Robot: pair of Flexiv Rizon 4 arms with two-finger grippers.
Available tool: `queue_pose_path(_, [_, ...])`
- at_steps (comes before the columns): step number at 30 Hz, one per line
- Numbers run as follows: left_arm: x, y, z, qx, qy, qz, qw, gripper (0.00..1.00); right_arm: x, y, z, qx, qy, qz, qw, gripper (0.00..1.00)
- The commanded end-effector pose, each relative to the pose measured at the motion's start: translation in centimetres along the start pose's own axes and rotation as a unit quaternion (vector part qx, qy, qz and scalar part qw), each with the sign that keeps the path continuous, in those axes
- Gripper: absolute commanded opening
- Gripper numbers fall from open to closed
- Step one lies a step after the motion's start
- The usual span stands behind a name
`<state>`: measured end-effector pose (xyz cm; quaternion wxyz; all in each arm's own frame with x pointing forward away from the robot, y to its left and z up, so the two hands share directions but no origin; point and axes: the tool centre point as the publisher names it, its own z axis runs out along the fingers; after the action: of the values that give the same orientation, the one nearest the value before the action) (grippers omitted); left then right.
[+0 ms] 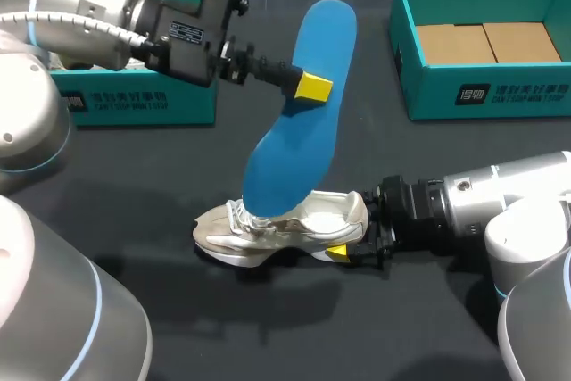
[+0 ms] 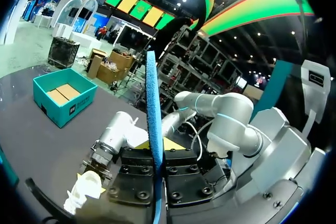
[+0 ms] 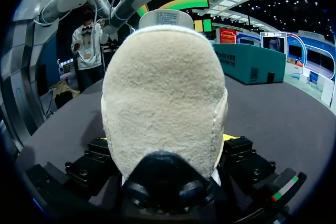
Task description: Take the shoe out of the shoebox, open the shoe tongue, remove and reinsert the insole, then place the shoe into the shoebox
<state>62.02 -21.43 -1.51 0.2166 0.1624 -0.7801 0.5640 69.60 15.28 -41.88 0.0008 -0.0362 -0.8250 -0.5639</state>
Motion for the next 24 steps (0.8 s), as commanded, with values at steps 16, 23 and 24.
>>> queue_pose_path(16, [3.6,0.9,-2.7,0.086,0.004,0.013,0.996,0.00,0.0,-0.2,0.2,0.002,0.000,0.000,1.000,0.00])
queue_pose_path(23, [4.4,0.7,-3.2,0.084,0.003,0.024,0.996,0.00,0.0,-0.2,0.2,0.002,0.000,0.000,1.000,0.00])
queue_pose_path(24, [4.4,0.7,-3.2,0.083,0.003,0.025,0.996,0.00,0.0,-0.2,0.2,0.002,0.000,0.000,1.000,0.00])
